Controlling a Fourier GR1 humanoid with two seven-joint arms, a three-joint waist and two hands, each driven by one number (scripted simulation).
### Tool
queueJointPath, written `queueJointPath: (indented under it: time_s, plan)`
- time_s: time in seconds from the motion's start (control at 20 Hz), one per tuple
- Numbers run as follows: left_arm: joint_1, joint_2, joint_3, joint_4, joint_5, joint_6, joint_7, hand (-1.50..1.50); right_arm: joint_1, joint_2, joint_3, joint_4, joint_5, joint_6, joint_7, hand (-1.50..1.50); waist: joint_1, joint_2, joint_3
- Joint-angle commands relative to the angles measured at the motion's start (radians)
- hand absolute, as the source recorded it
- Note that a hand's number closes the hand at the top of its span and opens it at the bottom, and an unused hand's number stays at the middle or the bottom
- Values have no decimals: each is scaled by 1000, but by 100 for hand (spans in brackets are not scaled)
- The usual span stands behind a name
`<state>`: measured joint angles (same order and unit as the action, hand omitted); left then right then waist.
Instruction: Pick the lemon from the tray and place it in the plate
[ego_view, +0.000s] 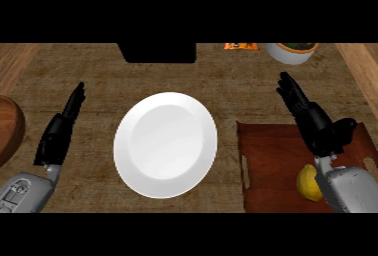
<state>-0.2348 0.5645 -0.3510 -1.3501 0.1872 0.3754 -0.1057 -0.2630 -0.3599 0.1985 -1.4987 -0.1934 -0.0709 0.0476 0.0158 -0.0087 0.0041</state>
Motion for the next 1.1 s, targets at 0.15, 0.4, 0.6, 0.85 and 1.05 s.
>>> queueJointPath:
  time_s: [0.15, 0.4, 0.6, 0.85, 1.05]
  plan:
    - [-87, 31, 104, -134, 64, -97, 74, 0, -103, 125, 67, 48, 119, -54, -71, 150, -3, 9, -4]
    - [-53, -14, 88, -139, 109, -109, 49, 0, -38, -154, 198, 190, 562, -179, 81, 150, -8, 6, -20]
    - [-51, 10, 122, -192, 148, -133, 103, 0, 122, 191, 141, 174, 522, -566, -24, -150, -19, 4, -2]
    - [-52, 36, 185, -180, 187, -199, 93, 0, 222, 315, 120, 163, 428, -656, -333, -150, -16, 8, -3]
    - [-64, -14, 170, -198, 130, -187, 128, 0, 232, 201, 109, -48, 537, -652, -164, -150, -22, 6, -5]
